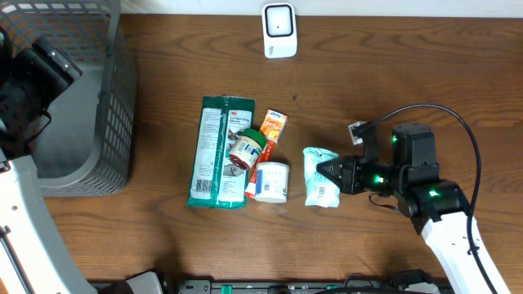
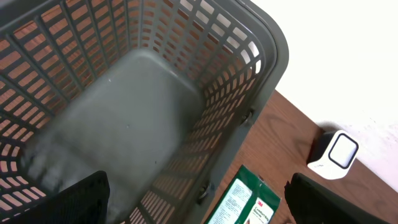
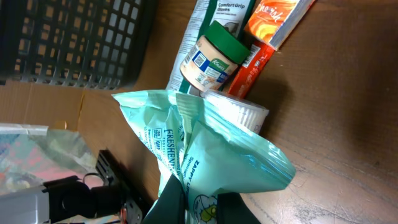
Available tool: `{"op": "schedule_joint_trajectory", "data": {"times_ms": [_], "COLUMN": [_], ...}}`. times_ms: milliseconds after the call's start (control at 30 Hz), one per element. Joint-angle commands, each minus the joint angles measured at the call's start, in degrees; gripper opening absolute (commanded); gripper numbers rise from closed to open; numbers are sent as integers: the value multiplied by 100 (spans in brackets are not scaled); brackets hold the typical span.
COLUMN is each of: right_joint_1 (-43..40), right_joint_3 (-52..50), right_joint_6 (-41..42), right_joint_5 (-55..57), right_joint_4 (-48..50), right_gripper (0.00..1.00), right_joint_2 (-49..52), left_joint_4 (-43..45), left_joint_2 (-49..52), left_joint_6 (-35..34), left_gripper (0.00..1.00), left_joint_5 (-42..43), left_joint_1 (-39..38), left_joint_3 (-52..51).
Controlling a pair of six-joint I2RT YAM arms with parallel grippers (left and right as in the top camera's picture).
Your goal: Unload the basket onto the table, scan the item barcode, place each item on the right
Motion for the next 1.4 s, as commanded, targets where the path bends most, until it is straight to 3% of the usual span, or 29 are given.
{"op": "schedule_joint_trajectory", "data": {"times_ms": [0,533,1367], "right_joint_1": [52,72,72], "right_joint_3": [105,105,330], "right_joint_6": [94,131,131], "right_joint_5": [39,1239,1574], "right_joint_4": [22,-35,-452], "right_gripper": [1,1,1], "right_joint_2": [-50,-48,52], "left_joint_4": [-13,-11,-11], "left_joint_2": [4,4,4], "left_joint_6": [-50,-50,-50], "left_gripper": [88,88,88], "left_joint_5": [-11,-11,-11], "left_joint_1": [24,24,24], "left_joint_3": [11,11,11]}}
